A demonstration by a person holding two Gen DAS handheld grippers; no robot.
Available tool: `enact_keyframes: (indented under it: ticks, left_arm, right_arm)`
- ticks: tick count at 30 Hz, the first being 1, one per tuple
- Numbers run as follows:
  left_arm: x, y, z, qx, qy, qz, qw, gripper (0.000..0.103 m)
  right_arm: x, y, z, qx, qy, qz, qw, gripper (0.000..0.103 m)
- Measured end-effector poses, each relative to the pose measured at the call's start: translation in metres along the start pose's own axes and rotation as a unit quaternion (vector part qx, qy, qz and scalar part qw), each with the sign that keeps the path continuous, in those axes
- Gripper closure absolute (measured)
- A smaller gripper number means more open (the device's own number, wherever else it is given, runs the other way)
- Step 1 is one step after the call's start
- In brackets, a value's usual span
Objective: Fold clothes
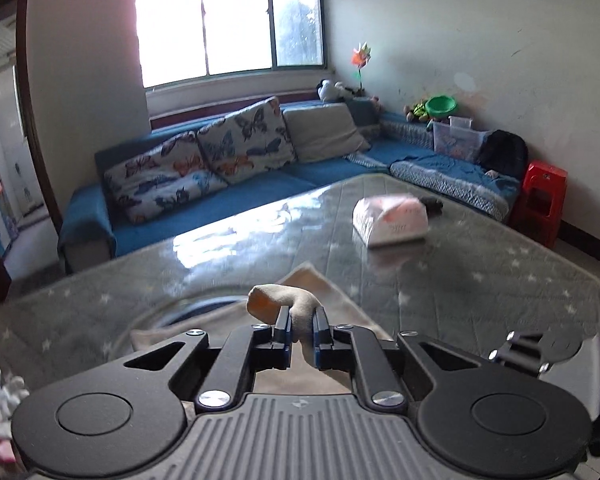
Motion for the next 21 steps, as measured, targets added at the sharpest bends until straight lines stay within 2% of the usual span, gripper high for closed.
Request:
enact_keyframes:
  ticks: [2,7,11,16,19,21]
  left_arm:
    - [0.0,0.006,-0.001,-0.006,0.001,0.002,1.0,0.092]
    - [0.007,-0.005,-0.004,0.0,0.002,-0.012,0.9999,0.092]
    - [0.021,-0.04,-0.002,0.028,0.014,-0.036,0.9989,0.092]
    - [0.037,-0.097,0.012,0.084,0.028,-0.065,0.994,0.09]
    - [0.044,-0.127,0.019,0.114,0.034,-0.081,0.9897,0.087]
    - [0.044,-0.132,0.017,0.115,0.038,-0.083,0.9892,0.082]
  right_arm:
    - [0.004,-0.001,0.001,-0.003,0.001,-0.004,1.0,0.034]
    - [-0.008,-0.005,-0.006,-0.015,-0.044,0.001,0.999,0.034]
    - [-0.024,-0.016,-0.014,-0.001,-0.058,0.005,0.998,0.034]
    - [-0.032,-0.029,-0.02,0.022,-0.048,-0.001,0.999,0.034]
    - [-0.036,-0.028,-0.026,0.028,-0.035,-0.003,0.999,0.039]
    - [-0.038,-0.017,-0.033,0.024,-0.019,0.001,1.0,0.048]
Point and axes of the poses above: each gripper's, at about its wrist camera, not at the fingertips, and z roughly the way its jaws point, x to its left, y to its top, the point moved 2 cm from there along z, roughly the way its jaws point, and after that the axes turned 8 degrees about -y, right-handed, at the moved point
